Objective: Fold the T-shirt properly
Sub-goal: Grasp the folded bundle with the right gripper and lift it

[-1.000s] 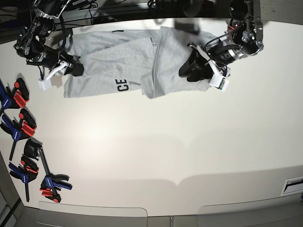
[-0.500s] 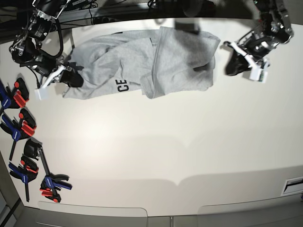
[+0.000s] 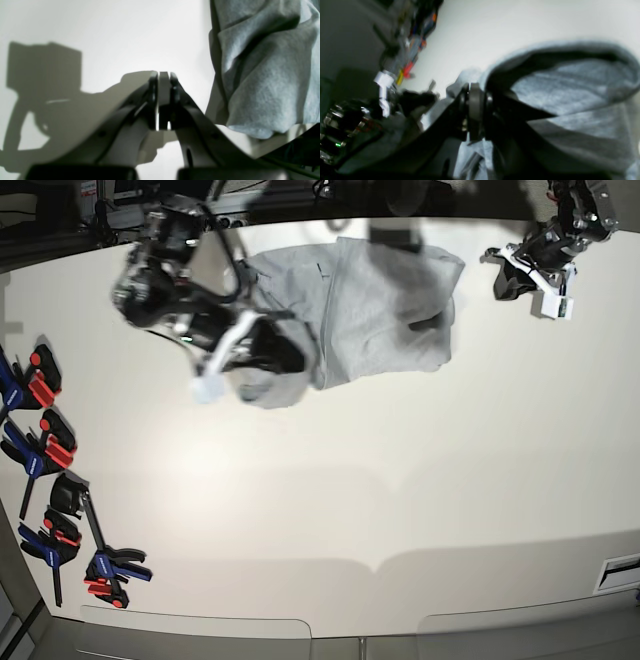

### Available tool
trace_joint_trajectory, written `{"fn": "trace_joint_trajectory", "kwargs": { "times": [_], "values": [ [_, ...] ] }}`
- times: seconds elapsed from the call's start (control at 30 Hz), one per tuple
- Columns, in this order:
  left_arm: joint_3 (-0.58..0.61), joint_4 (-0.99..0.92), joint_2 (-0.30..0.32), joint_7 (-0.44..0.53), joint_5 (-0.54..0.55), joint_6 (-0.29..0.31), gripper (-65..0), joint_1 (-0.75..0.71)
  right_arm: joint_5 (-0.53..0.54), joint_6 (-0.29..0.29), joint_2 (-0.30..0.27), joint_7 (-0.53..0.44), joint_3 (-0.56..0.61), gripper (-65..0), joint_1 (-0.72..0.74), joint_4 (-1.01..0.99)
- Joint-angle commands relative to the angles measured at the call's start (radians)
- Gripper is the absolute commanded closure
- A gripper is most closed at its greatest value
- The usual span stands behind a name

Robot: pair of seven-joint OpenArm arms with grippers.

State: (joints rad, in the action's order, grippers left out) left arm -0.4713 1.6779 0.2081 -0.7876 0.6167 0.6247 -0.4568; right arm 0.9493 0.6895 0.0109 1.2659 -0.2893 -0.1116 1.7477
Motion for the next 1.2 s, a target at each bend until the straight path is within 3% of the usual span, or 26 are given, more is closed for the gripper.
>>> {"fn": "trace_joint_trajectory", "kwargs": {
  "times": [0.0, 0.1, 0.33, 0.4, 0.57, 0.7, 0.83, 0.93, 1.17],
  "values": [
    [-0.005, 0.017, 0.009, 0.019, 0.023, 0.003, 0.0, 0.000, 0.013, 0.009, 0.012, -0.051, 0.032, 0.0, 0.014, 0.019],
    [-0.005, 0.017, 0.009, 0.014, 0.023, 0.003, 0.0, -0.003, -0.035, 0.009, 0.048, -0.073, 0.129, 0.0, 0.014, 0.019],
    [-0.005, 0.017, 0.009, 0.003, 0.023, 0.003, 0.0, -0.003, -0.039, 0.009, 0.122, -0.073, 0.286, 0.0, 0.014, 0.019],
    [-0.005, 0.017, 0.009, 0.004, 0.023, 0.003, 0.0, -0.003, -0.089, 0.009, 0.145, -0.081, 0.327, 0.0, 0.014, 0.019],
    [-0.005, 0.017, 0.009, 0.003, 0.023, 0.003, 0.0, -0.003, -0.232, 0.009, 0.146, -0.131, 0.424, 0.0, 0.014, 0.019],
    [-0.005, 0.017, 0.008, 0.000, 0.023, 0.003, 0.0, -0.006, -0.318, -0.052, 0.146, -0.142, 0.480, 0.0, 0.014, 0.019],
    [-0.005, 0.016, 0.008, -0.005, 0.022, 0.001, 0.0, -0.009, -0.359, -0.085, 0.146, -0.142, 0.550, 0.0, 0.014, 0.019],
    [-0.004, 0.016, 0.005, -0.011, 0.021, -0.043, 0.0, -0.009, -0.379, -0.098, 0.146, -0.160, 0.602, 0.0, 0.014, 0.019],
    [-0.004, 0.016, 0.006, -0.011, 0.019, -0.042, 0.0, -0.009, -0.405, -0.101, 0.146, -0.185, 0.678, 0.0, 0.014, 0.019]
  ]
}}
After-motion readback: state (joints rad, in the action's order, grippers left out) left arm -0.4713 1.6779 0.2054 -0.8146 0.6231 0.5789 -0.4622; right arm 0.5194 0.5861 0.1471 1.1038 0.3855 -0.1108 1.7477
